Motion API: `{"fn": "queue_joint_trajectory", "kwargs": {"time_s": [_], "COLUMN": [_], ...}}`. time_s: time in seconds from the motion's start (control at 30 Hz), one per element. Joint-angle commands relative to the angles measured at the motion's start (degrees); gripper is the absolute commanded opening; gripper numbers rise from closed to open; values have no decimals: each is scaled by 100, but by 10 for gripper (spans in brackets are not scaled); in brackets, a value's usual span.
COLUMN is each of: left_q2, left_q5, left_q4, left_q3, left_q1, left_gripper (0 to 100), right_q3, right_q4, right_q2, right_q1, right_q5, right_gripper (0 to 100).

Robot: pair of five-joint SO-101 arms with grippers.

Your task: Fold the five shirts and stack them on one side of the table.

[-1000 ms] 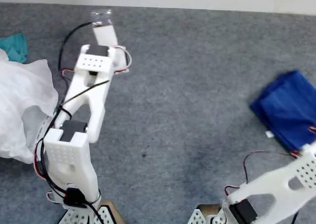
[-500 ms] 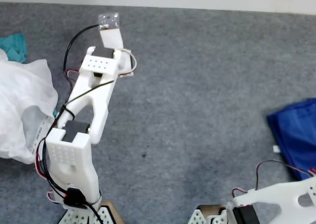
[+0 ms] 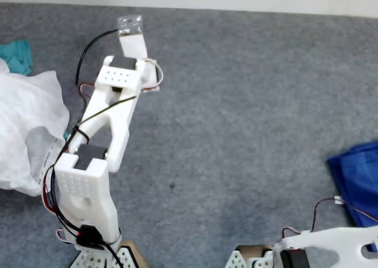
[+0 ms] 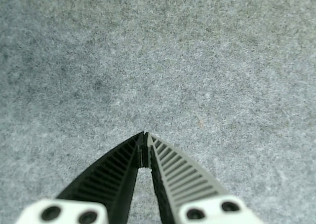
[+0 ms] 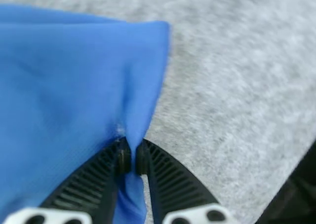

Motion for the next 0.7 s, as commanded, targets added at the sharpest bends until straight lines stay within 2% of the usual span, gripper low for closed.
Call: {"fn": "queue_joint_trajectory", "kwargs": {"time_s": [0.0,0.13,0.2,0.43,0.67], "left_q2": [-374,-374,-374,-374,-365], "left_q5": [9,0,0,0,0], "left_q4": [9,0,-9,-9,-18], "left_q3": [-40,-48,-66,-66,-66], "left_q1": [119,127,127,127,127], "left_gripper": [7,8,8,8,8], "right_q3": [-277,-664,-1042,-2369,-2211], "right_q4": [119,119,110,453,453], "right_q2": [-295,-347,-409,-426,-426], "right_q1": [-418,-963,-1262,-1631,-1367], "right_q5": [141,-290,-440,-870,-897], "right_gripper": [63,204,235,235,234]}}
